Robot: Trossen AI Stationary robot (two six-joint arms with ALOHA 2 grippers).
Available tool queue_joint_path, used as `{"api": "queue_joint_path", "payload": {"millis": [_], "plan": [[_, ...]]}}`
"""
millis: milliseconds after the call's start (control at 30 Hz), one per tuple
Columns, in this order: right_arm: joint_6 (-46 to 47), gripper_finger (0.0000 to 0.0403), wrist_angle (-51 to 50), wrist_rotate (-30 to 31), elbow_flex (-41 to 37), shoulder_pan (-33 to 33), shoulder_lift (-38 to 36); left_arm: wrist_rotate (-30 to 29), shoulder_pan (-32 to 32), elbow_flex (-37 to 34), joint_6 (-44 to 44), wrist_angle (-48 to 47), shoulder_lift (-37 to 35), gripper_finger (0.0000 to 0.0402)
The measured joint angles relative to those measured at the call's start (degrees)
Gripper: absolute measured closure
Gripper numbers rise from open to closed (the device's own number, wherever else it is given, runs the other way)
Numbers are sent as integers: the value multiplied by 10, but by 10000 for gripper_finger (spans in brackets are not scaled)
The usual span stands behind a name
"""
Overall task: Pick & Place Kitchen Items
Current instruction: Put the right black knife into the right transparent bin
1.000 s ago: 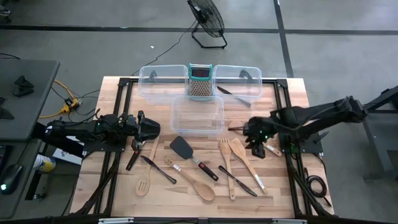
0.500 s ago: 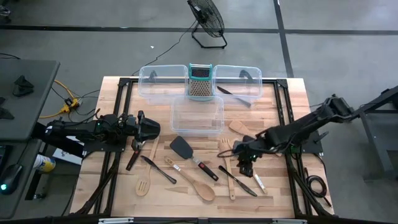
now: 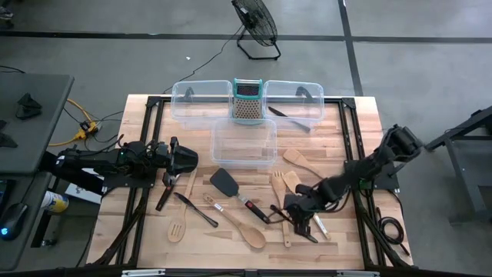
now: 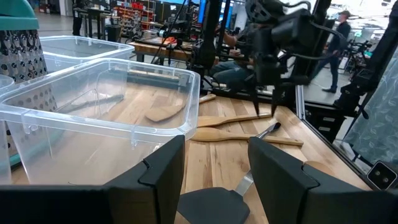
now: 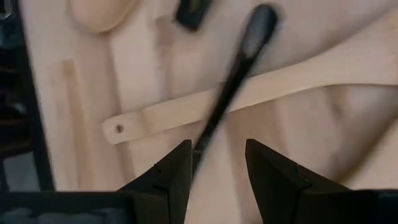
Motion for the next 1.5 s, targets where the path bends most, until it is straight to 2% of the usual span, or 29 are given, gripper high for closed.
{"api": "queue_joint_path", "payload": {"millis": [400, 1267, 1500], "plan": [[36, 261, 35, 25, 6, 17, 61, 0, 0, 0, 0, 0, 0, 226], [61, 261, 30, 66, 6, 17, 82, 0, 0, 0, 0, 0, 0, 226], [54, 261, 9, 61, 6, 17, 82, 0, 0, 0, 0, 0, 0, 226]]}}
